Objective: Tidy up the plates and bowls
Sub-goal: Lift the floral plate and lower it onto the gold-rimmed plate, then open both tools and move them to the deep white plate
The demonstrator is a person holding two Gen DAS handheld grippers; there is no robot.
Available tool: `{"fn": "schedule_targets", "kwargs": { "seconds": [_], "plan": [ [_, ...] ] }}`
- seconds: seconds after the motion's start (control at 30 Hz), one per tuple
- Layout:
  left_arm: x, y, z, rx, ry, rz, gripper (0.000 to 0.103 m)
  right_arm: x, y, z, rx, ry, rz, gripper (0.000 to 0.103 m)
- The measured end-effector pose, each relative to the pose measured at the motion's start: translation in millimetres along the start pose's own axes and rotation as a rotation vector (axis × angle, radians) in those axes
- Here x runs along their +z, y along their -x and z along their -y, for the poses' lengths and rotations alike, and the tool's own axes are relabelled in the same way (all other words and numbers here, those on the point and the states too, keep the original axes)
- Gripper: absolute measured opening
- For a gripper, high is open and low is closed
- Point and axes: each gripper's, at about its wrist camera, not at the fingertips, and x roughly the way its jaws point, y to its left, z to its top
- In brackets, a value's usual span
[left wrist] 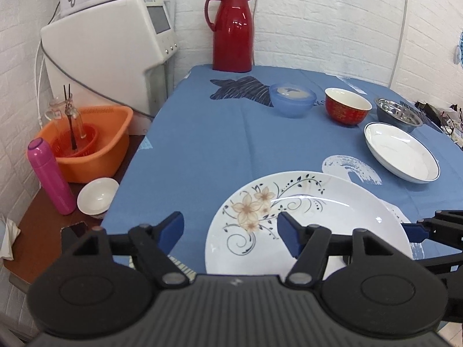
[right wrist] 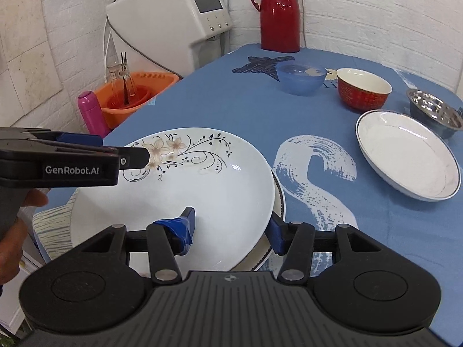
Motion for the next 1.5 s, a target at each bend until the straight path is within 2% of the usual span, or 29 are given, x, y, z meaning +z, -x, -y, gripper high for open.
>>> {"fn": "schedule_targets", "kwargs": {
  "seconds": [0.07, 0.17, 0.27, 0.33, 0.5, 0.57, 0.63, 0.73, 0.83, 0.97, 1.13, 1.3, 1.5],
  "plan": [
    [1, -1, -1, 0.002, 0.005, 0.001, 0.067, 1, 1, -4, -0.029, 0.05, -0.003, 0.037],
    [4, -4, -2, 0.003, 0.019, -0.011, 0.068, 5, -1, -1, -0.043, 0.049, -0.009, 0.039],
    [5, -3, -3, 0.006, 0.02, -0.012, 0.072, 1, -8, -1, -0.108, 0.108, -0.038, 0.04],
    [5, -1, -2, 0.02, 0.008, 0.002, 0.074, 1, -9, 7, -0.047, 0.048, -0.046, 0.041],
    [12, 1, 1, 0.016, 0.015, 0.008, 0.075, 3, -10, 26, 0.042, -0.068, -0.065, 0.039],
    [16, 1, 3, 0.01, 0.019, 0.002, 0.075, 4, 5, 45, 0.077, -0.175, -0.011, 0.039],
    [21, 1, 6, -0.009, 0.015, -0.003, 0.076, 5, 24, 64, 0.073, -0.209, 0.034, 0.039],
    [36, -5, 15, -0.077, 0.019, -0.027, 0.077, 9, 47, 103, -0.02, -0.241, 0.064, 0.04],
    [59, -23, 33, -0.177, 0.029, -0.075, 0.077, 15, 57, 147, -0.142, -0.286, 0.064, 0.04],
    [85, -56, 68, -0.272, 0.014, -0.145, 0.077, 18, 52, 195, -0.224, -0.332, 0.007, 0.041],
    [110, -110, 114, -0.326, -0.021, -0.237, 0.077, 25, 26, 234, -0.249, -0.377, -0.038, 0.042],
    [124, -167, 158, -0.368, -0.054, -0.348, 0.076, 43, -15, 254, -0.258, -0.349, -0.075, 0.042],
    [124, -196, 178, -0.373, -0.074, -0.381, 0.076, 43, -36, 262, -0.227, -0.33, -0.091, 0.043]
  ]
}}
